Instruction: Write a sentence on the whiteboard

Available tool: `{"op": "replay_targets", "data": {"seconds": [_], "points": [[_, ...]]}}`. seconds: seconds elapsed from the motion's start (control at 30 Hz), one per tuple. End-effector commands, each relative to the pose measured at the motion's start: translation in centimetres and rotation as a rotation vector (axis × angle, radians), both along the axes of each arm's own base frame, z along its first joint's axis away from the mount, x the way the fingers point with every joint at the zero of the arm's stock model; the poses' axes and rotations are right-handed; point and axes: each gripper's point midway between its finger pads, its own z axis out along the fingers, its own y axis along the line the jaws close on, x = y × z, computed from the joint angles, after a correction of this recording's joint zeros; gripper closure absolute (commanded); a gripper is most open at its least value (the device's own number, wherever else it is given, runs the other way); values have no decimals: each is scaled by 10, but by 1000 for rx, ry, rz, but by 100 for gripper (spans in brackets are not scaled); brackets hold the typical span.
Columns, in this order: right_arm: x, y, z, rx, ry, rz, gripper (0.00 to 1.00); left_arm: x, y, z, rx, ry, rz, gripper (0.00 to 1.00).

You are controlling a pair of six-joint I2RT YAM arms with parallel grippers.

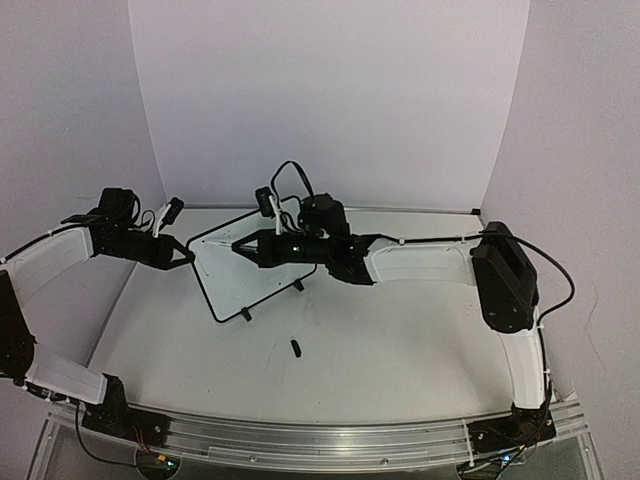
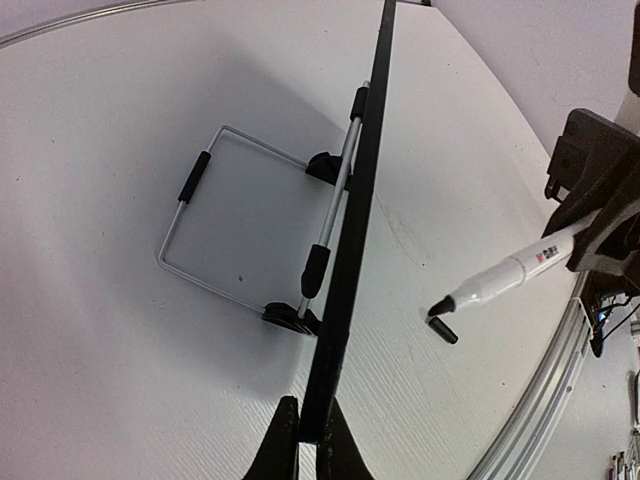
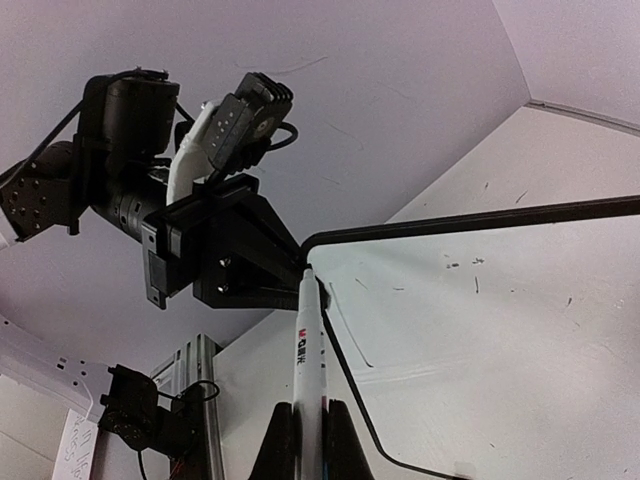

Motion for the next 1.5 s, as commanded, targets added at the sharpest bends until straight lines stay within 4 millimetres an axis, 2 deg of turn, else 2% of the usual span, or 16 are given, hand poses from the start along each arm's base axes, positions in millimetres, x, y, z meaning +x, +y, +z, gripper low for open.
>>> {"op": "replay_targets", "data": {"seconds": [0.0,0.53,0.87,1.47], "points": [[6,6,5,19,-3,5,100,-1,2,11,3,-28,8,100],[17,11,-23,-54,20,-30,100,-1,2,11,2,-31,5,100],[8,8,-43,-88,52,6,100,-1,2,11,4,-29,6,100],[-4,13,-59,-116,78,64,100,0,3,9,12,-25,10,100]]}}
